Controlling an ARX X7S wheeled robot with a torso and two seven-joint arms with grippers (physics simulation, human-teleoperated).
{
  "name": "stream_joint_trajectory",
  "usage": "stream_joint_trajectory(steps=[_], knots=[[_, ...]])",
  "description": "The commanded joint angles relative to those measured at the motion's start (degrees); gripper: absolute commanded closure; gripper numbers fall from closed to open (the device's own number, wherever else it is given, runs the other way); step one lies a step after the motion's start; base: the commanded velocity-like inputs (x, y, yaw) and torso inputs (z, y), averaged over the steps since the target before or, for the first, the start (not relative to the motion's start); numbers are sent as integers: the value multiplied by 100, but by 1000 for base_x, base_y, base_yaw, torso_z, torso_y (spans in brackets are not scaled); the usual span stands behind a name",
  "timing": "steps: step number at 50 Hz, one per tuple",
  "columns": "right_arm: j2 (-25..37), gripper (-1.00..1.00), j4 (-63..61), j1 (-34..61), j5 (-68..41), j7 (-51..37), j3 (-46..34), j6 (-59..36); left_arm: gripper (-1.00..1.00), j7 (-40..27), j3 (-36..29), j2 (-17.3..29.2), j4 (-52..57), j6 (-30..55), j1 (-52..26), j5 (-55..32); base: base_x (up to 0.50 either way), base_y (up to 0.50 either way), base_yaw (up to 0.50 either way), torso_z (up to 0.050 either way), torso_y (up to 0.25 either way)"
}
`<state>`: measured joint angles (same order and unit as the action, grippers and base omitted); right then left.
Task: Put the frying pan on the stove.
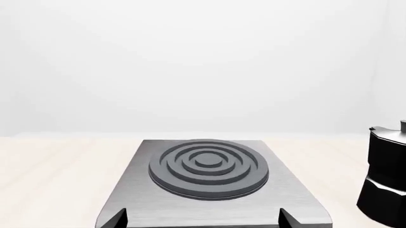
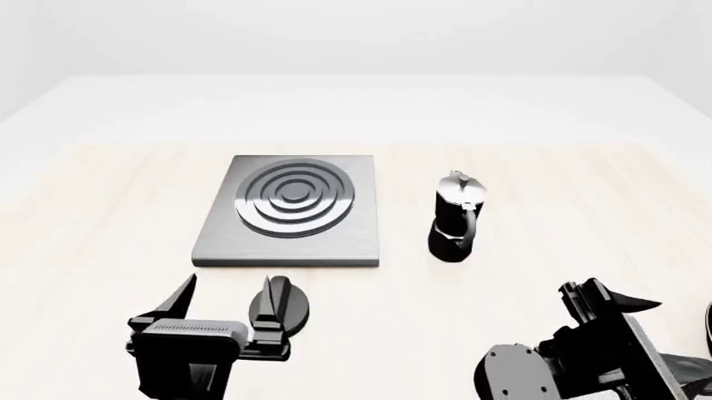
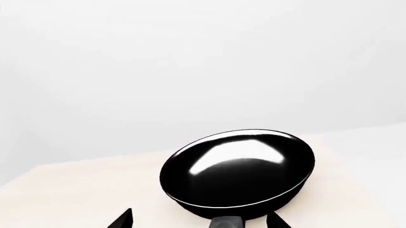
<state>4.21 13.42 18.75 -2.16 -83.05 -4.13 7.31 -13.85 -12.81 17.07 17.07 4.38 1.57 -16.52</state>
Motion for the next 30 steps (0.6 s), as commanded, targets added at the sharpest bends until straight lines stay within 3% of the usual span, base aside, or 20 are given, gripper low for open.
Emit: stream_joint_trajectory(steps=[1, 30], knots=[[28, -100, 337, 195, 9, 9, -51, -122, -100, -18, -31, -2, -34, -8, -29, -14, 0, 0, 0, 0, 0], [-14, -100, 1138, 313, -627, 237, 189, 593, -100, -35, -74, 31, -124, -60, -80, -53, 0, 0, 0, 0, 0]])
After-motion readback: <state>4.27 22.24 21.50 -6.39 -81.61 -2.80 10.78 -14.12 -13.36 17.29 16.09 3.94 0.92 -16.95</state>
